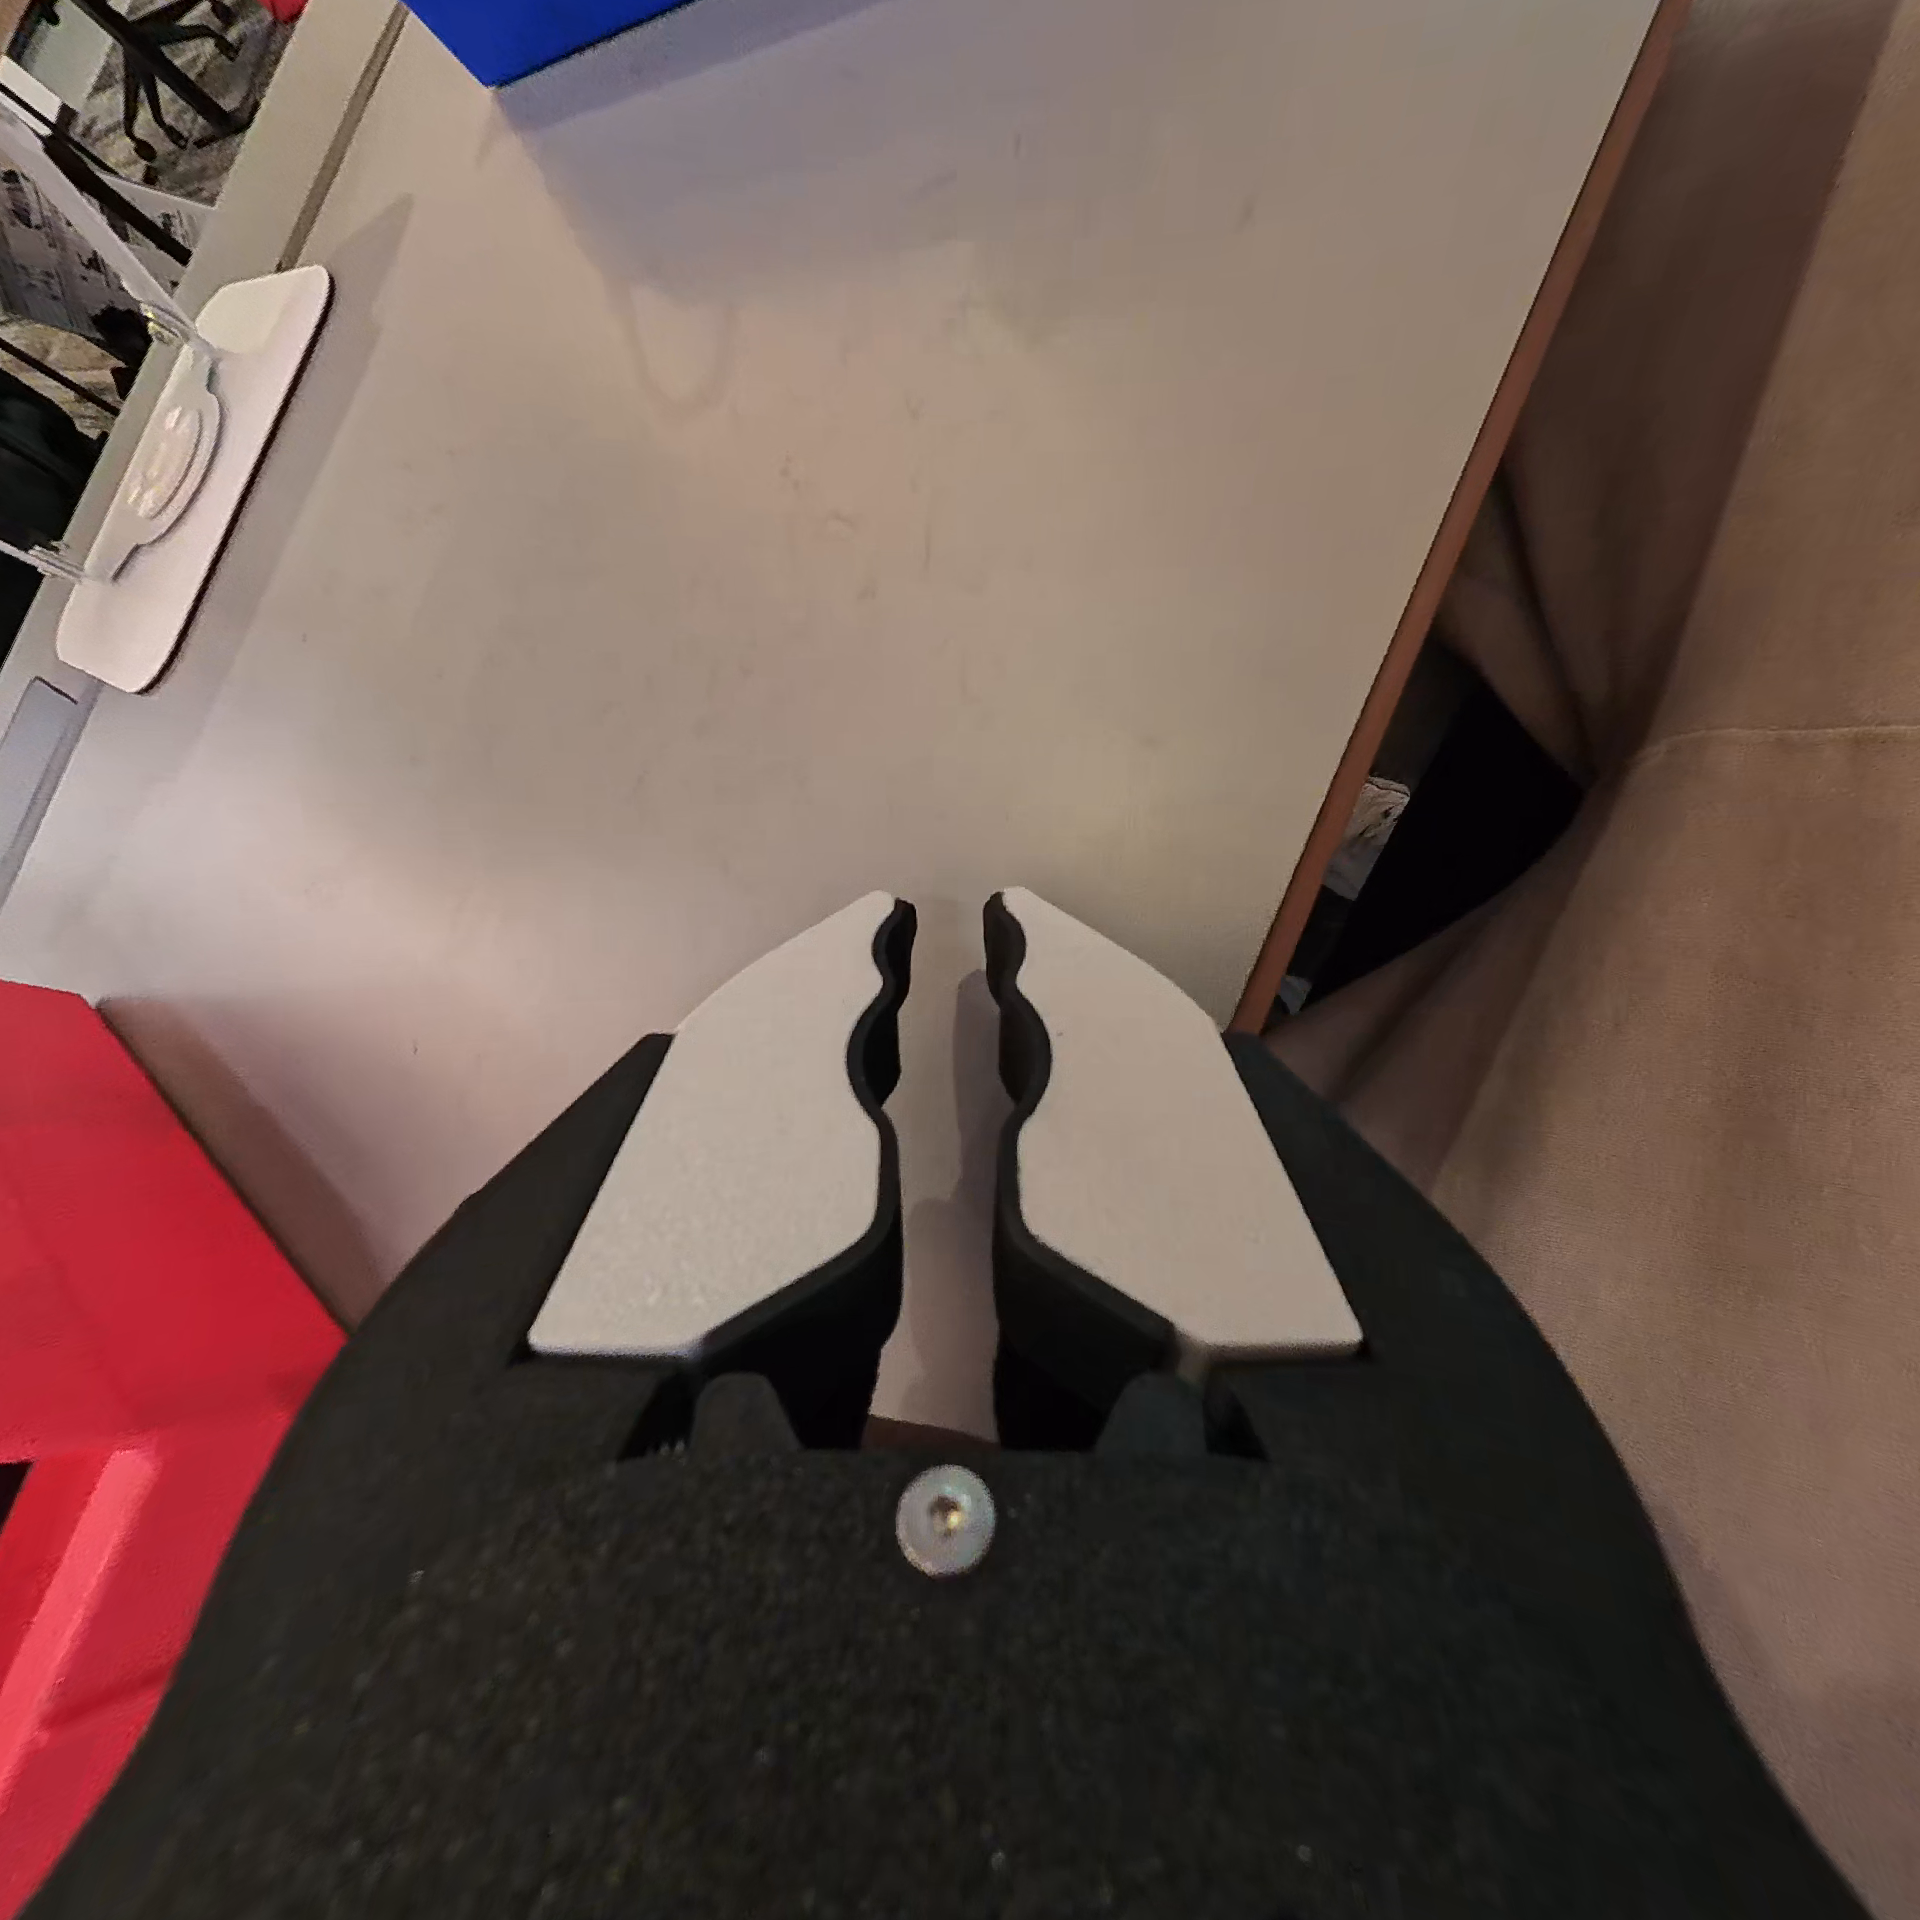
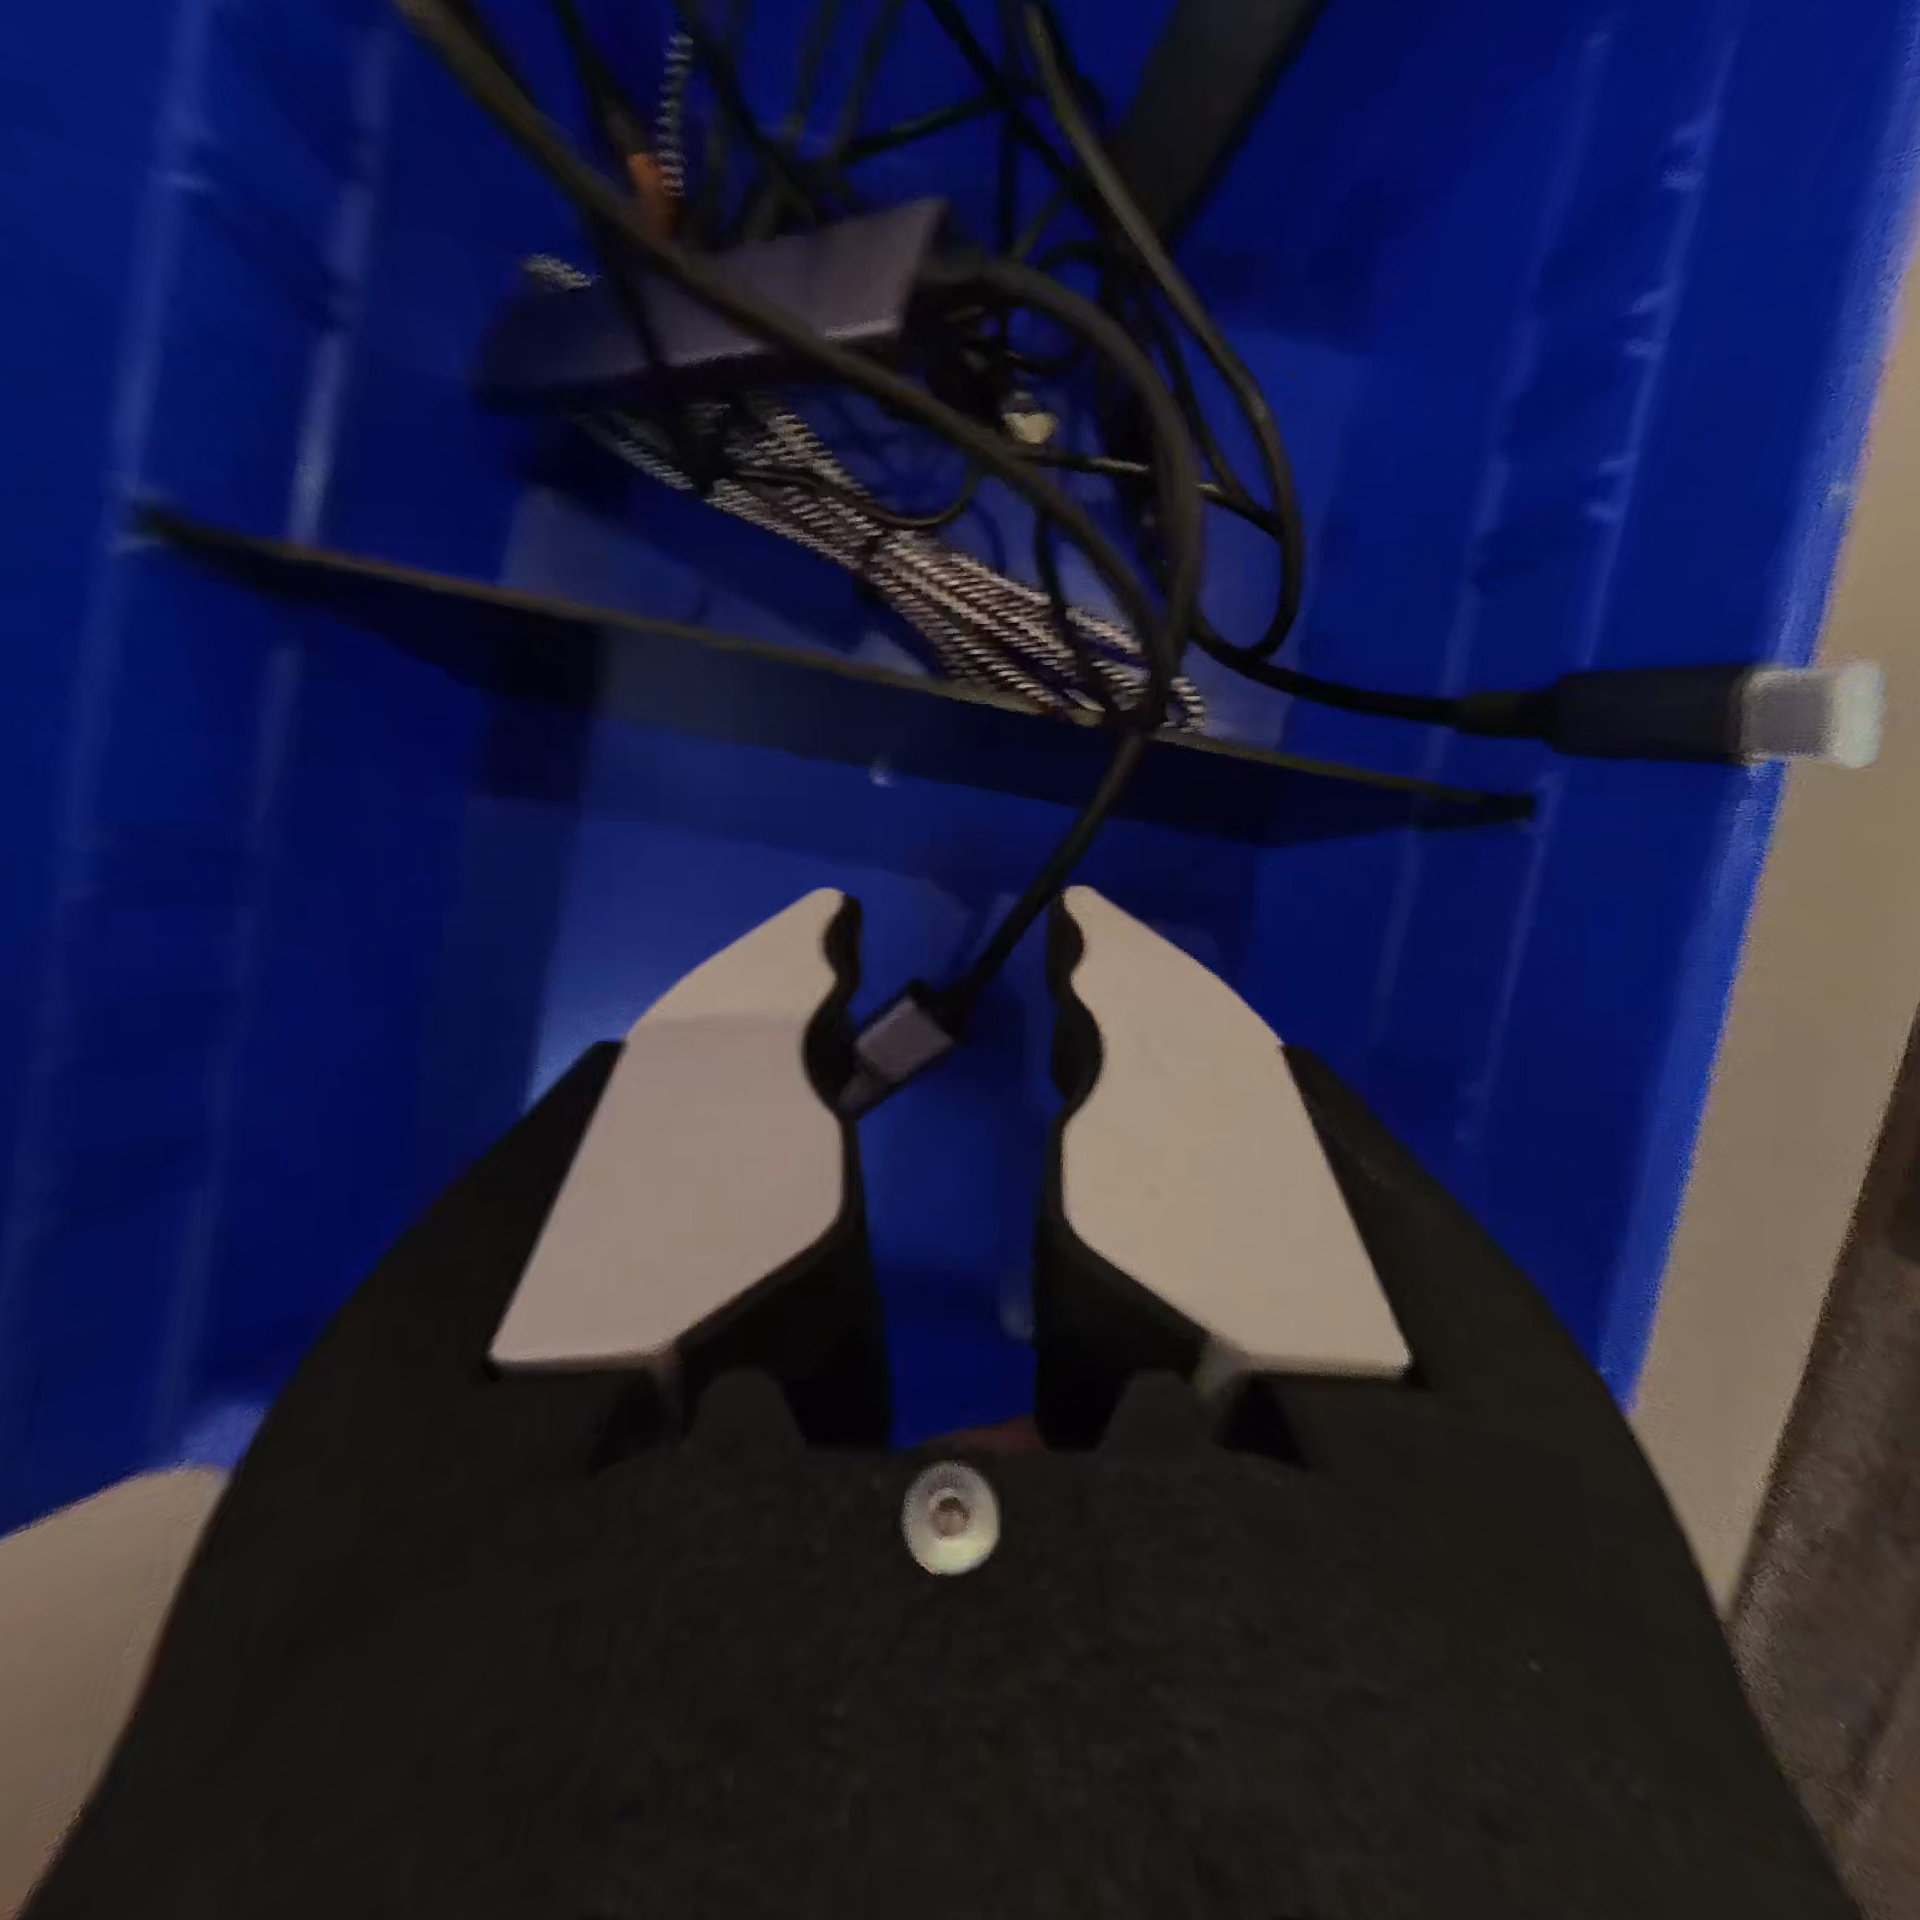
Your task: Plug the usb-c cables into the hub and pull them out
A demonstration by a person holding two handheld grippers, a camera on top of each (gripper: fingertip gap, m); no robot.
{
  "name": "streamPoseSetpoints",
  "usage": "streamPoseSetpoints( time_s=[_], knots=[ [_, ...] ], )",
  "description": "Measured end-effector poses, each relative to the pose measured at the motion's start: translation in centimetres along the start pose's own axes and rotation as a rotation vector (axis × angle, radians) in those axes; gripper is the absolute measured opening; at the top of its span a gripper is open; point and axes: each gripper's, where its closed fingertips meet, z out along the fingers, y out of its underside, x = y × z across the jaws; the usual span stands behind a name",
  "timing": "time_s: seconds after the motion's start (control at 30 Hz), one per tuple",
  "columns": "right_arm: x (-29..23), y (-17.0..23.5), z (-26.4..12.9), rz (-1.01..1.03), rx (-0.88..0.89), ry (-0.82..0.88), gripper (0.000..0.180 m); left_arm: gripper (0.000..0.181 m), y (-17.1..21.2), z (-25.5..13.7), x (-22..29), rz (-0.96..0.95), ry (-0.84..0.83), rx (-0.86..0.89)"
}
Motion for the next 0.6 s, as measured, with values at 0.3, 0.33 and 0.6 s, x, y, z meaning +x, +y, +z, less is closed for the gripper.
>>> streamPoseSetpoints(
  time_s=[0.3, 0.33, 0.6],
  knots=[
    [-2.4, -7.4, -6.1, 0.27, 0.31, -0.445, 0.003, 0.012, -0.2, 0.2, 0.4, 0.006, 0.015, 0.003],
    [-2.5, -8.5, -6.6, 0.306, 0.335, -0.483, 0.002, 0.012, -0.3, 0.2, 0.4, 0.012, 0.015, 0.004],
    [-2.0, -12.5, -0.2, 0.128, 0.233, -0.248, 0.004, 0.011, -0.5, 0.4, 0.5, 0.017, 0.018, 0.008]
  ],
)
